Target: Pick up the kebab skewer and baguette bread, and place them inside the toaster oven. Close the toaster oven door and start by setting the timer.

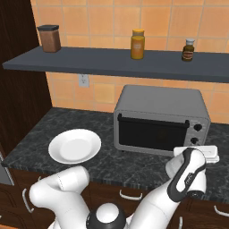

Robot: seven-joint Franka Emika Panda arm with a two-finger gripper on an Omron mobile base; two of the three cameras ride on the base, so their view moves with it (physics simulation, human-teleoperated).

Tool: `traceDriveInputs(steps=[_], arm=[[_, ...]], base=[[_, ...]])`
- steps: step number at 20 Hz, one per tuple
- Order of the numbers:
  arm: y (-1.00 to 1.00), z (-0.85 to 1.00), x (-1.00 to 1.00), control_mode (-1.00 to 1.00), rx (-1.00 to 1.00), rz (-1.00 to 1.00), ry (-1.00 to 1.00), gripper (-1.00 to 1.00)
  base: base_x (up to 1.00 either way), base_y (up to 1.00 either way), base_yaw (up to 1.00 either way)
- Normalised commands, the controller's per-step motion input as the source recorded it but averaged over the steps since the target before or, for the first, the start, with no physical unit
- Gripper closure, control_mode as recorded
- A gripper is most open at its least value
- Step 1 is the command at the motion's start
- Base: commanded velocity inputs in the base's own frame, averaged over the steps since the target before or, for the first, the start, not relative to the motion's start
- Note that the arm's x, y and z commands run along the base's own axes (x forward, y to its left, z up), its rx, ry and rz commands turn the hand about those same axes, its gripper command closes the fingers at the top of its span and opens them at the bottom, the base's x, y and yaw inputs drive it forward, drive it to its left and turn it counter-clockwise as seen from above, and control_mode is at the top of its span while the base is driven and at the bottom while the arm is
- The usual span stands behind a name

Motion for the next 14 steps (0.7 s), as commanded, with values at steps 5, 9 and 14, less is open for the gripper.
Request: traceDriveInputs(steps=[5,9,14], arm=[[0.04,0.36,0.08,-1.0,-0.01,0.0,0.0,1.0],[0.04,0.38,0.0,-1.0,0.0,0.0,0.0,1.0],[0.13,0.37,0.0,-1.0,0.0,-0.02,0.0,1.0]], base=[[0.0,0.0,0.0],[0.0,0.0,0.0],[0.0,0.0,0.0]])
